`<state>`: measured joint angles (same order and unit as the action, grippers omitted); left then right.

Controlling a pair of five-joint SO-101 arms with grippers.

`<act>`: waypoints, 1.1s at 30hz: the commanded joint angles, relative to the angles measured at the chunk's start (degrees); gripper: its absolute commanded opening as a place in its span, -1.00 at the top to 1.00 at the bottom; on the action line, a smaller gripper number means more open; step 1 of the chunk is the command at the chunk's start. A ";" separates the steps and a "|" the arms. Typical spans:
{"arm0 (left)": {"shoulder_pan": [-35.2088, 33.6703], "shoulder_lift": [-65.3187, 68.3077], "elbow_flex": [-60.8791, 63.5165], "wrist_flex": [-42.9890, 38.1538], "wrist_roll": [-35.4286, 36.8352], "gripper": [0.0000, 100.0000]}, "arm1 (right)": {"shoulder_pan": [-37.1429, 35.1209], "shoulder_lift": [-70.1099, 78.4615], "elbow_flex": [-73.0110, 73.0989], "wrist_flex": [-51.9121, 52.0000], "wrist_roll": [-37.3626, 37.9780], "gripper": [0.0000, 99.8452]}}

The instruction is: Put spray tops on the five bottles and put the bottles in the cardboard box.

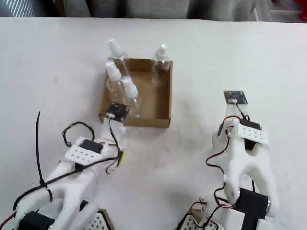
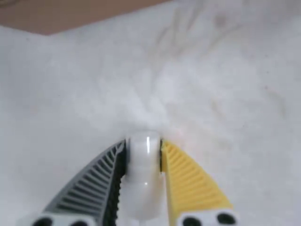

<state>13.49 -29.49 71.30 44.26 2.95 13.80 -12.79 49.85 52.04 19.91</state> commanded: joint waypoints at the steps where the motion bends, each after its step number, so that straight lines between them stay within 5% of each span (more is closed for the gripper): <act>1: 1.45 0.22 -2.29 0.00 0.09 0.96 | -0.57 0.48 -2.02 -0.40 -0.09 0.76; 11: 1.45 0.22 -2.29 0.00 0.09 0.96 | -0.48 0.04 -4.04 0.66 -0.62 0.96; 21: 1.19 0.22 -2.29 -0.09 0.00 0.96 | -0.31 0.04 -23.38 21.58 -0.70 0.97; 33: 1.10 0.22 -2.29 -0.09 -0.26 0.96 | -2.59 -5.05 -37.63 37.67 -12.04 0.97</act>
<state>13.49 -29.49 71.30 44.26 2.95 13.19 -13.23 15.03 87.38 9.27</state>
